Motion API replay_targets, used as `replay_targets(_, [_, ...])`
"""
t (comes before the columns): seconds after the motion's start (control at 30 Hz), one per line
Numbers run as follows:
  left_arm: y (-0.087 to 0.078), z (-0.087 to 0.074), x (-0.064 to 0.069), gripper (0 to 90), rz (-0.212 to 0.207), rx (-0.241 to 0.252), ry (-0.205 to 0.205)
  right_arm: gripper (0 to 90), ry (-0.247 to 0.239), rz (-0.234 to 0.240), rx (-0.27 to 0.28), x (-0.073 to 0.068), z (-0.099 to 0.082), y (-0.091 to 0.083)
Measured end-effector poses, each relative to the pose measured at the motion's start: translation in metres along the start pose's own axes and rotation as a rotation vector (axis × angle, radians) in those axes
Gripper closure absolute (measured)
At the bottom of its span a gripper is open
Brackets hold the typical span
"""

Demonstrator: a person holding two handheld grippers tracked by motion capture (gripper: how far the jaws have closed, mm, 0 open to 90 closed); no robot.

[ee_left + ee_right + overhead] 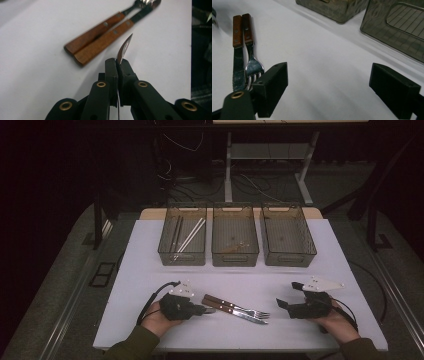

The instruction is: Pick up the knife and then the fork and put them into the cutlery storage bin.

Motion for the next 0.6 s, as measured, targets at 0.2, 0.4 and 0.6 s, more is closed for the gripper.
replay_targets(0.2, [-0.003,0.014,-0.002,87.4,0.02,0.04,-0.021,15.4,0.001,-0.002,0.003,0.0,0.001,-0.001])
replay_targets(0.4, [0.0,0.032,-0.006,87.4,0.046,0.047,-0.036,15.4,0.005,-0.013,0.018,0.001,0.002,-0.003])
replay_targets(0.6, [0.003,0.05,-0.01,87.4,0.047,0.074,-0.044,15.4,0.011,-0.009,0.03,0.001,0.003,-0.004])
Point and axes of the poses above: each handheld gripper's, and its own axes: y roughly forward along the jaws, z roughly out of its top, x roughly to its right, the point moved 3 cm from there along y, roughly forward along the jaws, and after that the axes turned 11 degrees about -y, right-handed, at the moved point
